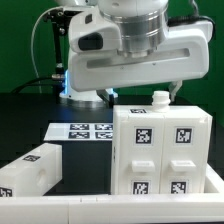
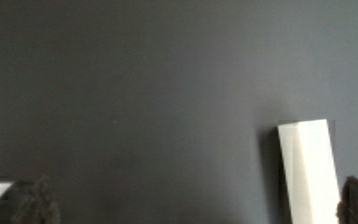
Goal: Assemble cabinet
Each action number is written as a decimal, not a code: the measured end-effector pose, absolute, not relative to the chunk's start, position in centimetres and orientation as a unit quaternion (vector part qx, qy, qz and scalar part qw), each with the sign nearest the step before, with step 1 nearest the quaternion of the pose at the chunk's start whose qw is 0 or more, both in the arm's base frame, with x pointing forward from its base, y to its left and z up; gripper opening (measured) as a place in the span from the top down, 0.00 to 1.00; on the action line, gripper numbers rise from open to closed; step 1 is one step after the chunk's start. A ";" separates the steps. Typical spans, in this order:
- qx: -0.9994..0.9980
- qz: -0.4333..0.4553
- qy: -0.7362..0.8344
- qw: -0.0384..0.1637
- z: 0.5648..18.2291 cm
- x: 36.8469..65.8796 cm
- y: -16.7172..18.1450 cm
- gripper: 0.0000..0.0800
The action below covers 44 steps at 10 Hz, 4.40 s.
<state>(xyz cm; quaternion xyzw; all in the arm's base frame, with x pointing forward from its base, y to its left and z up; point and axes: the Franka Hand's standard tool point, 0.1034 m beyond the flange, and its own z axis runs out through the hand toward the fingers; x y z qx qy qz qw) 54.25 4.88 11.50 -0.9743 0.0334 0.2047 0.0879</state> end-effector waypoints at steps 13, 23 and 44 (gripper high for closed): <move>-0.979 0.175 0.050 0.090 11.2 54.7 -4.3 0.00; -0.993 0.053 0.083 0.060 8.6 57.2 -10.9 0.00; -0.984 0.074 0.143 0.077 4.3 61.1 -12.8 0.02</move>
Offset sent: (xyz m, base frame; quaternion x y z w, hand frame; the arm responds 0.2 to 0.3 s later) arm 0.0000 0.0000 0.0000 0.0000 0.0000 0.0000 1.0000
